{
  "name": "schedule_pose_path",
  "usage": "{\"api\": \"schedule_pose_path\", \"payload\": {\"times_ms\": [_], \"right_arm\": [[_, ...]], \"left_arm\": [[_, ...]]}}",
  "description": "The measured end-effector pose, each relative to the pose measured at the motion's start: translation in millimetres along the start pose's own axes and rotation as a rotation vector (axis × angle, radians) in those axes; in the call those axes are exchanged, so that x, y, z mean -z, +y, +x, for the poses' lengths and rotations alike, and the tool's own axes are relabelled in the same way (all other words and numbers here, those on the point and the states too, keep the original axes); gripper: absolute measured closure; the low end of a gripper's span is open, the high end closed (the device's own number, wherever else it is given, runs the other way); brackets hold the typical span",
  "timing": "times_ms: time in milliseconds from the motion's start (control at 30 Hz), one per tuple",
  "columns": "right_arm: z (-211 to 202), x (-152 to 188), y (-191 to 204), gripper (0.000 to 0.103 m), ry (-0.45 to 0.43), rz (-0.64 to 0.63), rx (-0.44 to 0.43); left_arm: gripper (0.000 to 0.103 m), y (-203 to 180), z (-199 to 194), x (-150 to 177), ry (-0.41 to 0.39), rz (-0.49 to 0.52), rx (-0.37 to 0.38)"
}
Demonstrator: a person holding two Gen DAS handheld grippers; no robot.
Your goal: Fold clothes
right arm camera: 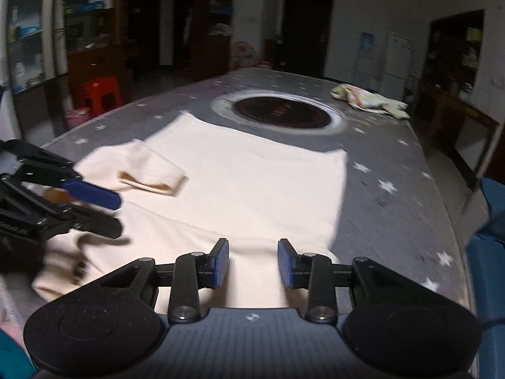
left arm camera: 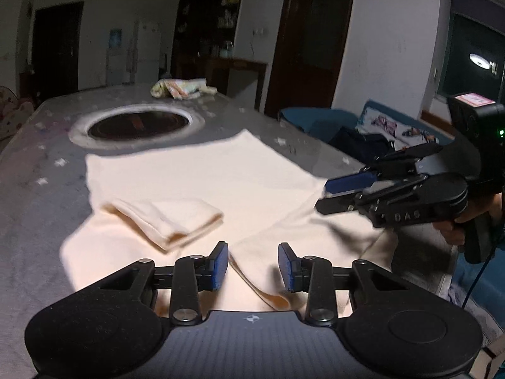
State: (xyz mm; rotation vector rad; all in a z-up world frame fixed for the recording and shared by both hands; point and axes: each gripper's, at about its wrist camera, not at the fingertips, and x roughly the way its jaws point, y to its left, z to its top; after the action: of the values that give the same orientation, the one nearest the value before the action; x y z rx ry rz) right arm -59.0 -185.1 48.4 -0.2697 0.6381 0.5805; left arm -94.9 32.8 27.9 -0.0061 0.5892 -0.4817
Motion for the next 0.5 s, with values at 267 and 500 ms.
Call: {"api": "schedule_pose_path", "payload": {"times_ms": [267,500], "right_arm": [[37.1,-40.1,53.0,0.07,0.023,-0.216,-0.149],[67.4,-57.0,96.8,0.07,0.035,-0.378,-0.223]], "left_arm": [[0.064,14.2,-37.4,15.2,-0.024,0.012,-0.134],[0.064,27.7,-56.2,33.4,-0.013,-0.014,-0.197]]}}
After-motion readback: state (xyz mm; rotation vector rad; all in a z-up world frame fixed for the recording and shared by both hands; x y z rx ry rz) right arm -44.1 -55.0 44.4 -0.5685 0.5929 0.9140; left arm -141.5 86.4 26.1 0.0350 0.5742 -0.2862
